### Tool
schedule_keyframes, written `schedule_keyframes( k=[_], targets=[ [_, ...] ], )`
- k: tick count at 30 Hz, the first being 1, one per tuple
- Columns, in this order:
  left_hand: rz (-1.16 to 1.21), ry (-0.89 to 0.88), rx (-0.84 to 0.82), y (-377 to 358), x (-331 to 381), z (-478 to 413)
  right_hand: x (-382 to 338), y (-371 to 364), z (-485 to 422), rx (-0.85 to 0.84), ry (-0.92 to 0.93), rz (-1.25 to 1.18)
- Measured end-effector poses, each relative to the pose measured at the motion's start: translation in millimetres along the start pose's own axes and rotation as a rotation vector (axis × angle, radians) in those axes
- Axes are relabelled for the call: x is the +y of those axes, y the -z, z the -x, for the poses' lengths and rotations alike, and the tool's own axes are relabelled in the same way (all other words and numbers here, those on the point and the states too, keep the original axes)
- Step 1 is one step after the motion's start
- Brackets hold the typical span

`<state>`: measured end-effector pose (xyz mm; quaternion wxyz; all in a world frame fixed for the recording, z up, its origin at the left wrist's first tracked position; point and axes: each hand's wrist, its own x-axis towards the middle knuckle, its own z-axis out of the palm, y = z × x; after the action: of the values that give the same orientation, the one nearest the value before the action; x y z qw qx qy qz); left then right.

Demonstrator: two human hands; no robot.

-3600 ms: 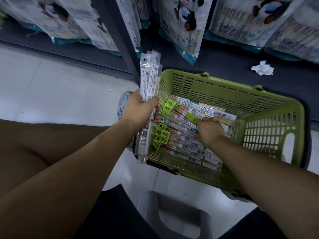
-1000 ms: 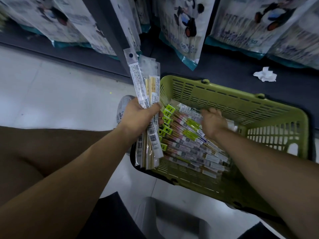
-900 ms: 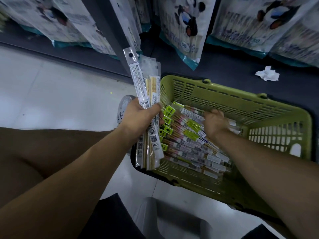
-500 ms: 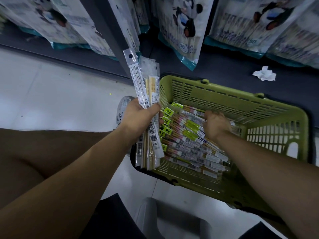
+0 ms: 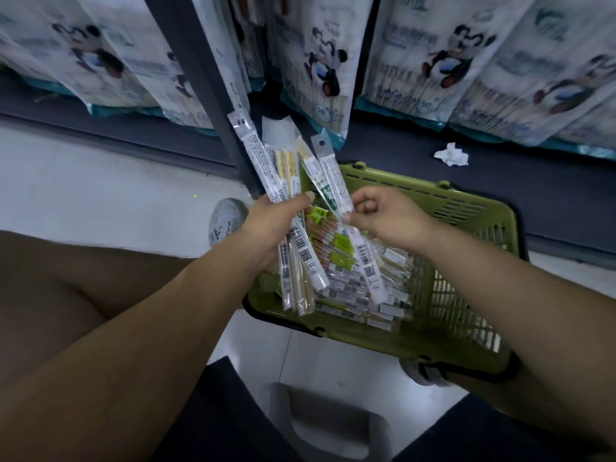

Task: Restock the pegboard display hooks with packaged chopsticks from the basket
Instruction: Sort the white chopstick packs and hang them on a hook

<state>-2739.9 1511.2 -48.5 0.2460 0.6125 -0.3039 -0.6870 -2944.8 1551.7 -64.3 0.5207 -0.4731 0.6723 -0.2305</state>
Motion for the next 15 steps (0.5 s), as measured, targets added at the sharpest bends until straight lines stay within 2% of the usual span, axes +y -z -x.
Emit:
schedule_keyframes(
  k=[4,6,8,15],
  targets=[
    [0.093,-0.052,-0.101,-19,12,23,-30,-3,33,-0.027,0.005,-0.210],
    [0.057,-0.117,-0.085,-27,20,35,-40,-1,47,0.021,0.027,-0.277],
    [0.018,-0.192,-0.096,-34,29,44,-51,5,59,0.085,0.068,-0.282],
    [-0.028,-0.398,-0.313,-52,92,76,-108,53,102,0.198,0.206,-0.200]
  ],
)
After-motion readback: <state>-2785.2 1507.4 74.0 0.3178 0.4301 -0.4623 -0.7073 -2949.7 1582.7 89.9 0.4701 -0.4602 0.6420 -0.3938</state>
